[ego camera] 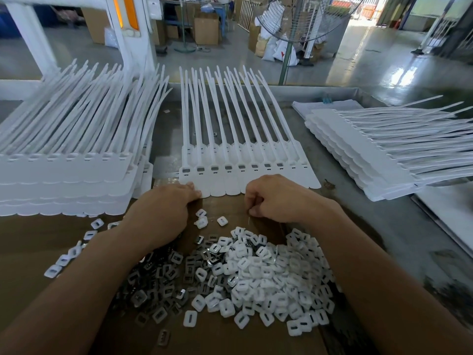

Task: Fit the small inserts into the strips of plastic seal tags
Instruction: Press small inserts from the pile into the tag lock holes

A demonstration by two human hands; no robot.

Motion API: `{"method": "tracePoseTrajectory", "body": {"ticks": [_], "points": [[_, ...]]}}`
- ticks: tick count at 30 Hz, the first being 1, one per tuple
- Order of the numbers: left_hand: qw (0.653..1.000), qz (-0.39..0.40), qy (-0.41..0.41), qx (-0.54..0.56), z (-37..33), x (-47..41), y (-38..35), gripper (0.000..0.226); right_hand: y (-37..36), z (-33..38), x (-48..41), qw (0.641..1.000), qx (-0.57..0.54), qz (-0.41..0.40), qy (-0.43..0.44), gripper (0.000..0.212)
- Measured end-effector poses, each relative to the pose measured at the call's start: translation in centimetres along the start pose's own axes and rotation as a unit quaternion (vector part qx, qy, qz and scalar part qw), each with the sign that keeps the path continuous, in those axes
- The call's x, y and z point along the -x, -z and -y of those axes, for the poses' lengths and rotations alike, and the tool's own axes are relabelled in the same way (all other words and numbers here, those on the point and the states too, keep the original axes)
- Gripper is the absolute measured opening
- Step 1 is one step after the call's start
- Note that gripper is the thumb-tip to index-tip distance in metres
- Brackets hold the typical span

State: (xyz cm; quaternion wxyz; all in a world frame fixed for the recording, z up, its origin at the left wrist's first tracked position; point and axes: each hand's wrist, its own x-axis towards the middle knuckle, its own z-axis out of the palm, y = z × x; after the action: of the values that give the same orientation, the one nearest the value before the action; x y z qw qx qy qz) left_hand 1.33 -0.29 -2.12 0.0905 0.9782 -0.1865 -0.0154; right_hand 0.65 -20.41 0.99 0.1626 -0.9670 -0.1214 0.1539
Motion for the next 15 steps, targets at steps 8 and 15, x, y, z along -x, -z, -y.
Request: {"method": "tracePoseTrajectory", "body": {"ticks": [8,15], "points": [[1.000,-0.001,-0.002,-0.001,-0.1,-0.2,0.0,0.048,1.1,-2.2,0.1,0.984,-0.167,-0.060,0.005,0.021],[1.000,-0.003,-0.002,-0.001,-0.3,-0.3,0.2,0.048,1.5,-7.5,-1.6,0.918,-0.259,-0.291,-0.080,0.021]]}}
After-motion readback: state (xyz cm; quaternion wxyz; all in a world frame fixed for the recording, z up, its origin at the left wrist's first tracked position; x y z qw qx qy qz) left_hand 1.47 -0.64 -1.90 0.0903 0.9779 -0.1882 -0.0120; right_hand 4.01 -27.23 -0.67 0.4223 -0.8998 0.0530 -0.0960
